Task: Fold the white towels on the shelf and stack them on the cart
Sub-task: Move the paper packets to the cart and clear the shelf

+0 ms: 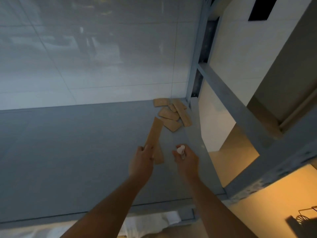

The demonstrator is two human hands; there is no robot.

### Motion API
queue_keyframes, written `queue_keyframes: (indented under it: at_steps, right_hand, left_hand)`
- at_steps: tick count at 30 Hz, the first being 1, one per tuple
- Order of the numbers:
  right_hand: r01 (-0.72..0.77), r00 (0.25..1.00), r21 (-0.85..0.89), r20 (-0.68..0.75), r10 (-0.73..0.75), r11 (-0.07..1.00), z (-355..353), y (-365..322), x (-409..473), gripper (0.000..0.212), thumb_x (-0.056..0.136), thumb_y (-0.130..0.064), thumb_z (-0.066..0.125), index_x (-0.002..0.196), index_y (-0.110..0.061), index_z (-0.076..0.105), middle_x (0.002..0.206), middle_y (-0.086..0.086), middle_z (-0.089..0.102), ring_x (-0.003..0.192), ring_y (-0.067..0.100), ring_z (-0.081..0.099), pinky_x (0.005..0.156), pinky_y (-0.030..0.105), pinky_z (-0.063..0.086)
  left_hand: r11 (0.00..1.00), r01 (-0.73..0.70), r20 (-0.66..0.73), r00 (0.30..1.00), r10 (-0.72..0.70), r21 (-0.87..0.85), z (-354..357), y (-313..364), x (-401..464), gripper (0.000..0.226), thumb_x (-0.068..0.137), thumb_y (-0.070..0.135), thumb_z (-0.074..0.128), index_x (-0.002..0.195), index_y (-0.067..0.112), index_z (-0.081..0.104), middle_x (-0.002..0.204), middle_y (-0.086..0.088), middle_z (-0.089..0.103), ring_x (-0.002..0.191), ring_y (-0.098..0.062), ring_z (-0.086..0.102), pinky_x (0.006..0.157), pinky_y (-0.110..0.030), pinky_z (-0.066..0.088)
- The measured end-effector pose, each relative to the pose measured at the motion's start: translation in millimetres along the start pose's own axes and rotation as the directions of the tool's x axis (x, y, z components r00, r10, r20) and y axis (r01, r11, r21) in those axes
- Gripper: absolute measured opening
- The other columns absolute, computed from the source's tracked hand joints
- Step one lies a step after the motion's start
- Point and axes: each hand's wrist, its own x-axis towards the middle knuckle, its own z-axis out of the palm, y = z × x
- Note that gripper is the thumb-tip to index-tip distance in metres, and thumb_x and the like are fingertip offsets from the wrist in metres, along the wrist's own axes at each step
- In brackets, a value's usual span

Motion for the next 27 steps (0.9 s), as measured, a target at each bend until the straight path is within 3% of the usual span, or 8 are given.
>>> queue_keyframes:
  at_steps: [5,8,11,14,19,24,27]
  right_hand:
    - [0.098,0.995,0.034,-0.040,-0.097,0.995,-30,-43,-3,0.015,0.083,-0.018,0.073,0.096,-0.015,0.065,0.077,0.004,0.064,0.078,0.024,0.066,0.069,0.047,0.056]
    - [0.180,0.980,0.011,-0.092,-0.178,0.984,-42,-59,-11,0.012,0.083,-0.016,0.073,0.091,-0.011,0.065,0.073,0.000,0.063,0.072,0.002,0.061,0.065,0.032,0.053]
    - [0.190,0.976,0.013,-0.116,-0.187,0.982,-51,-74,-26,0.010,0.084,-0.016,0.072,0.090,-0.018,0.064,0.071,-0.013,0.060,0.069,-0.012,0.057,0.058,0.014,0.045]
    - [0.183,0.970,0.043,-0.173,-0.173,0.982,-56,-85,-46,0.013,0.085,-0.015,0.070,0.089,-0.024,0.062,0.071,-0.015,0.059,0.069,-0.011,0.058,0.057,0.005,0.041]
    - [0.112,0.969,0.091,-0.230,-0.089,0.990,-57,-96,-83,0.011,0.085,-0.014,0.070,0.094,-0.013,0.064,0.069,-0.011,0.055,0.072,0.009,0.056,0.070,0.031,0.048]
    - [0.100,0.935,0.012,-0.344,-0.089,0.995,-68,-101,-132,0.010,0.086,-0.016,0.070,0.093,-0.018,0.064,0.072,-0.008,0.060,0.066,-0.002,0.054,0.060,0.014,0.042]
    - [0.085,0.906,-0.008,-0.416,-0.081,0.996,-82,-104,-162,0.007,0.087,-0.014,0.068,0.090,-0.017,0.062,0.071,0.001,0.060,0.059,0.002,0.051,0.052,0.005,0.036]
  left_hand:
    - [0.998,-0.052,-0.085,0.995,0.050,-0.019,-36,19,-19,0.037,0.089,0.016,0.058,0.124,0.022,0.047,0.101,-0.001,0.047,0.077,-0.022,0.055,0.062,-0.035,0.051]
    - [0.995,-0.096,-0.137,0.986,0.092,-0.020,-54,31,-26,0.038,0.089,0.015,0.057,0.125,0.021,0.047,0.098,-0.002,0.047,0.075,-0.024,0.055,0.060,-0.037,0.050]
    - [0.987,-0.156,-0.163,0.976,0.147,-0.048,-64,41,-34,0.039,0.087,0.013,0.057,0.125,0.019,0.051,0.097,-0.003,0.049,0.075,-0.026,0.056,0.061,-0.036,0.049]
    - [0.972,-0.216,-0.175,0.965,0.197,-0.095,-70,47,-46,0.038,0.087,0.011,0.056,0.123,0.020,0.051,0.093,0.002,0.042,0.070,-0.019,0.050,0.058,-0.030,0.041]
    - [0.927,-0.351,-0.148,0.931,0.332,-0.129,-75,42,-75,0.042,0.086,0.010,0.057,0.124,0.024,0.046,0.093,0.002,0.039,0.066,-0.022,0.047,0.056,-0.033,0.042]
    - [0.890,-0.410,-0.066,0.912,0.405,-0.202,-72,32,-105,0.039,0.086,0.012,0.057,0.119,0.028,0.044,0.098,0.004,0.041,0.076,-0.023,0.054,0.063,-0.033,0.043]
    - [0.846,-0.487,-0.036,0.870,0.492,-0.216,-69,31,-126,0.039,0.086,0.011,0.056,0.115,0.032,0.040,0.093,0.006,0.042,0.069,-0.014,0.046,0.055,-0.028,0.038]
